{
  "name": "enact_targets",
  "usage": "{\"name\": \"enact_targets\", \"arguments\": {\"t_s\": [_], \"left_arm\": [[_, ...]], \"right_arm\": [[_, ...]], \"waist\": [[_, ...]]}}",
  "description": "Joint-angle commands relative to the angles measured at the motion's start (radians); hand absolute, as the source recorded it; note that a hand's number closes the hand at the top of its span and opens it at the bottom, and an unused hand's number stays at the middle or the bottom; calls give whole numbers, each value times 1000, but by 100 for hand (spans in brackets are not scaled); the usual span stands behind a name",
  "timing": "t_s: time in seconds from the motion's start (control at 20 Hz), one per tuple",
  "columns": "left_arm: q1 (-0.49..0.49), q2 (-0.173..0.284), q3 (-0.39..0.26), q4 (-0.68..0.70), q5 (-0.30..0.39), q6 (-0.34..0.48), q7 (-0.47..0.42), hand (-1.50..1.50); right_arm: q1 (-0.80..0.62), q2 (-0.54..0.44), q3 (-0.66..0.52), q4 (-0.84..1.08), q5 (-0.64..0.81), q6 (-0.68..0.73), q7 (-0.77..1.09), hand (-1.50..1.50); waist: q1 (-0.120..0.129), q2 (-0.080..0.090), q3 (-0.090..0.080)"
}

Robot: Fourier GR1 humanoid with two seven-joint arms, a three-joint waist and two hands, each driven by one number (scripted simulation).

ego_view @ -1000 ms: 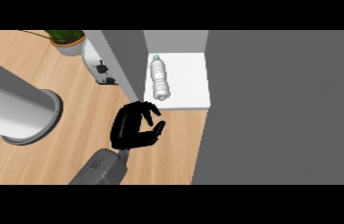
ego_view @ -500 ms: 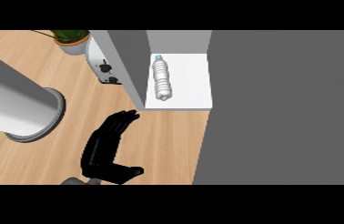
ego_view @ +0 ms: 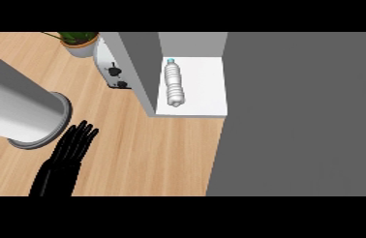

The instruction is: Pick up the bottled water, place it into the cabinet and close the cabinet

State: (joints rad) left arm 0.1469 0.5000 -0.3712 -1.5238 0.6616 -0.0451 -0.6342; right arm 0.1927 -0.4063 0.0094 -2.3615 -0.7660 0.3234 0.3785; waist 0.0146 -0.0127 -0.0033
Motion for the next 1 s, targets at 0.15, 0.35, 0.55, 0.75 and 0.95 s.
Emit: {"name": "enact_targets", "arguments": {"t_s": [0.15,0.35,0.55,0.75,0.95], "left_arm": [[113,133,86,-93,15,-41,-21,-150],[158,153,89,-122,24,-86,-39,-150],[181,171,114,-181,42,-70,-20,-150],[191,221,152,-245,76,-75,23,-150],[220,257,180,-264,94,-102,38,-150]], "right_arm": [[-83,9,214,-254,184,-155,104,150],[-224,60,346,-186,252,-240,95,150],[-365,95,483,-100,313,-315,114,150],[-529,176,601,-8,380,-444,162,150],[-690,343,762,130,547,-586,225,150]], "waist": [[3,-8,-3],[7,-10,-5],[6,-9,-4],[9,-13,-5],[11,-8,-4]]}}
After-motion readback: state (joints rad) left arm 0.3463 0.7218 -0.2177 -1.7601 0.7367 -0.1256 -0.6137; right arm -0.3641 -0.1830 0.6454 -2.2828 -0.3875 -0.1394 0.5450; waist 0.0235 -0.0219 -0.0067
